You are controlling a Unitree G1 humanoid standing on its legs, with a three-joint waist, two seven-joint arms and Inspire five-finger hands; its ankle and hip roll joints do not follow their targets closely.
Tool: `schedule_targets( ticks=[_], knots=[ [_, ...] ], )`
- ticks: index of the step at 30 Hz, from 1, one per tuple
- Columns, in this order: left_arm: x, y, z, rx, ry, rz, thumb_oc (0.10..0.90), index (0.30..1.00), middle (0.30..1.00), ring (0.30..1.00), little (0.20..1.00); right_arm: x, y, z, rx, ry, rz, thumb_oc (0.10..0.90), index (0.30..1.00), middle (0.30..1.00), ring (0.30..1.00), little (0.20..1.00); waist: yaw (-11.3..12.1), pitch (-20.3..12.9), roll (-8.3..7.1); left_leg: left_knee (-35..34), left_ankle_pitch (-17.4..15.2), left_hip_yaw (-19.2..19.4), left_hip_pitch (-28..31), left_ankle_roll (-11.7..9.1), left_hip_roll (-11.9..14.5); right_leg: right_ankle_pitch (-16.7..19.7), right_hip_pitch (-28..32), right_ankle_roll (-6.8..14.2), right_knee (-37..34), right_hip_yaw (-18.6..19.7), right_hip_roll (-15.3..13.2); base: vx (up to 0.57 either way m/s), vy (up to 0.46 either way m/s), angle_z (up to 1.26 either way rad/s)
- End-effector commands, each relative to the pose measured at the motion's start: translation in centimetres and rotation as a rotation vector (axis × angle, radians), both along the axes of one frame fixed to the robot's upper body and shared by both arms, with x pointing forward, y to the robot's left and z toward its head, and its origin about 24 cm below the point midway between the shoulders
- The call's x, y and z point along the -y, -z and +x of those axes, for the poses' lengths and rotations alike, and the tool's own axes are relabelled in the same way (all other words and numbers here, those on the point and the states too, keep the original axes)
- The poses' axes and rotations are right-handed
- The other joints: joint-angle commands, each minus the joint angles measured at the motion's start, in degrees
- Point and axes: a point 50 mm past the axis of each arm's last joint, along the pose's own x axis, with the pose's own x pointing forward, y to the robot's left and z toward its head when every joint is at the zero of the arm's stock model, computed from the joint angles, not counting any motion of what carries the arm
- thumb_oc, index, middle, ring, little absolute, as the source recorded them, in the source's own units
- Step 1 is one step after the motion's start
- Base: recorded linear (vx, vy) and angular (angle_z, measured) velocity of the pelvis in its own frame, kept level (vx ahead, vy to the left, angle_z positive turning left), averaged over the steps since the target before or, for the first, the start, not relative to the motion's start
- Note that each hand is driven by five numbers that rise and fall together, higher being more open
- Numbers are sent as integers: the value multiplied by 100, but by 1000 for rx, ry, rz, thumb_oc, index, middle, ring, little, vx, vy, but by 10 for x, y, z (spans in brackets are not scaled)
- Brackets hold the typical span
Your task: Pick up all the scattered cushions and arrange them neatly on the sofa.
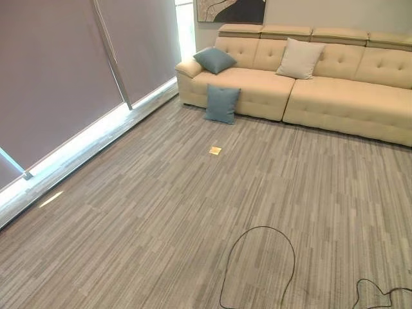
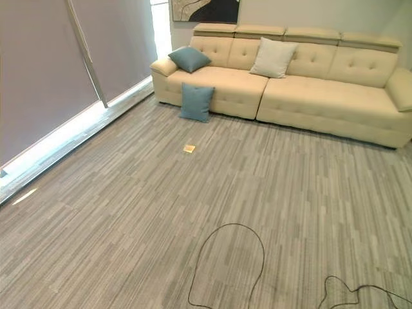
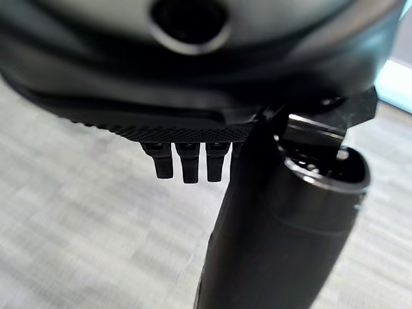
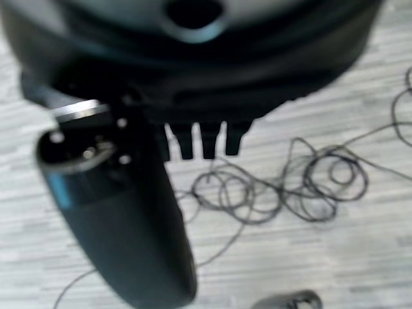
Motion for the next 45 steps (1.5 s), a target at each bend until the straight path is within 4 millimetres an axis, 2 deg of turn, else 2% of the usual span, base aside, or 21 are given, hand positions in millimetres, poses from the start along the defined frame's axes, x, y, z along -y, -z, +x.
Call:
schedule_targets(
  ticks=[1,9,12,14,16,18,20,24,26,28,29,31,32,33,34,37,39,40,43,44,45],
  knots=[
    [-2,-2,5,95,-124,31,800,900,900,900,900,-4,4,4,0,-42,-18,800,900,900,900,900,112,11,-86,29,-204,152,60,-497,542,114,-56,695,-172,41,-568,9,-29,4],
    [56,27,3,54,-58,-118,800,900,900,900,900,-55,35,24,13,-179,101,800,900,900,900,900,172,146,-73,47,-155,22,15,-509,586,54,-43,635,-104,-27,-538,37,-38,5],
    [64,30,8,60,-35,-136,800,900,900,900,900,-61,37,34,38,-205,102,800,900,900,900,900,189,326,-99,449,-239,-78,-251,-511,636,-79,-193,557,221,-46,-566,-45,-24,19],
    [72,32,15,70,-3,-163,800,900,900,900,900,-62,37,37,47,-212,93,800,900,900,900,900,227,562,-138,1436,-469,-29,-850,-612,632,-334,-284,406,517,-227,-621,-72,-18,35],
    [77,33,22,74,25,-160,800,900,900,900,900,-57,34,45,54,-212,66,800,900,900,900,900,276,761,-193,1948,-141,330,-1408,-709,865,-423,-130,369,392,-438,-630,37,54,61],
    [77,33,22,87,8,-165,800,900,900,900,900,-57,34,45,50,-207,63,800,900,900,900,900,417,806,-270,1677,56,580,-1721,-707,1171,-405,36,445,212,-554,-633,197,99,63],
    [76,31,34,215,-98,-200,800,900,900,900,900,-62,37,43,81,-179,80,800,900,900,900,900,623,881,-376,1363,347,354,-2034,-831,1378,-381,195,593,35,-642,-654,314,125,30],
    [72,32,14,136,-104,-176,800,900,900,900,900,-73,42,36,69,-175,113,800,900,900,900,900,714,765,-528,1551,308,242,-2290,-818,1332,-450,382,774,53,-616,-805,381,211,5],
    [64,29,18,93,-2,-145,800,900,900,900,900,-76,43,47,105,-151,115,800,900,900,900,900,778,822,-720,1887,-176,462,-2159,-450,1062,-43,-46,888,1566,-490,-1345,458,333,-13],
    [66,28,28,88,103,-139,800,900,900,900,900,-79,44,48,113,-148,119,800,900,900,900,900,631,892,-665,1972,-479,658,-1933,-182,913,676,-512,945,2872,-439,-1729,421,404,-15],
    [67,27,39,99,164,-126,800,900,900,900,900,-83,46,43,114,-118,130,800,900,900,900,900,429,958,-586,1867,-581,703,-1630,-105,863,893,-783,922,3472,-283,-1682,504,440,-1],
    [68,24,56,151,190,-119,800,900,900,900,900,-93,50,42,135,-81,153,800,900,900,900,900,140,1067,-357,1491,-673,678,-1000,-24,776,538,-1594,847,4242,-62,-1284,549,345,37],
    [68,21,67,186,195,-116,800,900,900,900,900,-97,52,37,137,-40,168,800,900,900,900,900,-33,1116,-334,1330,-788,612,-677,-22,654,342,-1894,803,4134,-94,-1071,792,202,52],
    [71,18,82,233,213,-120,800,900,900,900,900,-105,55,28,128,7,194,800,900,900,900,900,-293,1117,-364,1083,-979,544,-208,-52,475,285,-2214,760,3292,-303,-875,619,98,29],
    [72,18,82,232,213,-120,800,900,900,900,900,-105,55,28,128,7,194,800,900,900,900,900,-305,1135,-351,1059,-990,528,-163,-59,489,268,-2162,766,3275,-326,-861,640,27,31],
    [81,16,99,255,323,-118,800,900,900,900,900,-108,57,20,111,20,211,800,900,900,900,900,-667,1026,-340,694,-1383,463,636,-217,333,495,-2545,799,1689,-733,-1053,627,-66,46],
    [87,16,102,267,345,-129,800,900,900,900,900,-108,57,18,109,29,209,800,900,900,900,900,-797,1032,-194,607,-1505,463,974,-338,470,705,-2555,873,1040,-947,-997,614,-140,39],
    [92,17,104,268,371,-141,800,900,900,900,900,-109,57,17,121,63,216,800,900,900,900,900,-957,990,-146,575,-1631,443,1273,-474,527,805,-2878,977,666,-969,-1211,400,-115,34],
    [99,22,96,247,376,-168,800,900,900,900,900,-97,53,11,126,107,182,800,900,900,900,900,-1163,899,76,652,-1567,397,1581,-662,710,1107,-2934,1012,450,-1242,-1259,751,-311,32],
    [108,30,79,172,429,-191,800,900,900,900,900,-92,51,2,90,106,167,800,900,900,900,900,-1200,771,138,1172,-1222,348,1569,-841,849,1115,-2702,800,580,-1249,-1162,612,-385,16],
    [113,33,73,142,470,-197,800,900,900,900,900,-86,48,-1,81,121,148,800,900,900,900,900,-1236,747,255,1829,-521,379,1439,-1007,993,1013,-2549,588,650,-1221,-954,742,-514,-1]
  ],
)
